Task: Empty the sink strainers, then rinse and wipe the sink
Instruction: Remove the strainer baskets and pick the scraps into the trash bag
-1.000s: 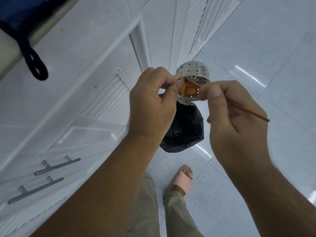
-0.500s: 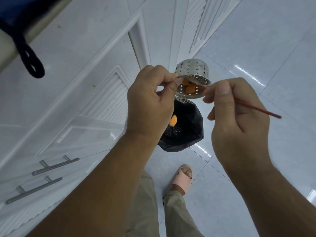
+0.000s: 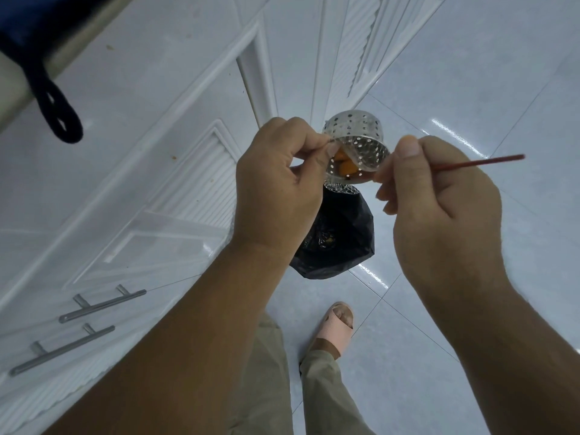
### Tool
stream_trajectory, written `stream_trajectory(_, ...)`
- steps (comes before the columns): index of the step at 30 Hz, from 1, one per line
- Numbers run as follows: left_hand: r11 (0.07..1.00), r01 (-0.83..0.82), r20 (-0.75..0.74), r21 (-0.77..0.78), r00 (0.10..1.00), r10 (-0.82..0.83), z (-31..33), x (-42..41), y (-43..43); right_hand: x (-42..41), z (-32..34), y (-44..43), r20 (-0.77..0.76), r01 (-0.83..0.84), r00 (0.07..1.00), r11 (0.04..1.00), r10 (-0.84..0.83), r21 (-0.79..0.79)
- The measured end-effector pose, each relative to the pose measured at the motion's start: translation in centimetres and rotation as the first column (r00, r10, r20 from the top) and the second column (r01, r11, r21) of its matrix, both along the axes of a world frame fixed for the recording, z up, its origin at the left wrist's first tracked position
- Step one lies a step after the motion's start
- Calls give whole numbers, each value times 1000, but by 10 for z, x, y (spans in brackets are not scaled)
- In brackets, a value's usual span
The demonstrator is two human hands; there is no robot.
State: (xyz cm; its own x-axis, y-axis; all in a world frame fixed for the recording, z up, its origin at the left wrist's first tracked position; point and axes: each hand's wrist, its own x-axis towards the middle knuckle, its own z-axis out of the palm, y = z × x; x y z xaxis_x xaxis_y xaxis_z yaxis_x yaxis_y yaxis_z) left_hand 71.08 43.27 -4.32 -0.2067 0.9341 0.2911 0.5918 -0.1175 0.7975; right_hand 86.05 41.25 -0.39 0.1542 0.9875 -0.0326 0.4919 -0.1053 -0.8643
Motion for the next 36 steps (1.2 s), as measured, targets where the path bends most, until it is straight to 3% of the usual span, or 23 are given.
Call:
stream_trajectory(4,1000,-3,9,-13,1000,3,2,1,-1,-1,-1,-2,-16,-13,1000,998,14,55)
stream_trajectory(12,1000,-4,0,-17,1000,4,1,1,1,-2,-9,2,49,9,999,996,-5,-87)
stream_trajectory(15,1000,6,5,-10,1000,-6,0,1,0,-2,-5,2,66,17,998,999,-15,-41)
stream_trajectory(20,1000,14,19,-13,1000,-14,1,0,-1,0,-2,-4,-35,-17,999,998,19,62)
stream_trajectory(27,998,25,-38,66,999,-23,4,-1,2,-2,-11,-3,46,-30,999,999,29,28)
stream_trajectory(36,993,47,-85,112,996,-38,1,-6,9,2,-4,-8,-60,-10,998,994,17,109)
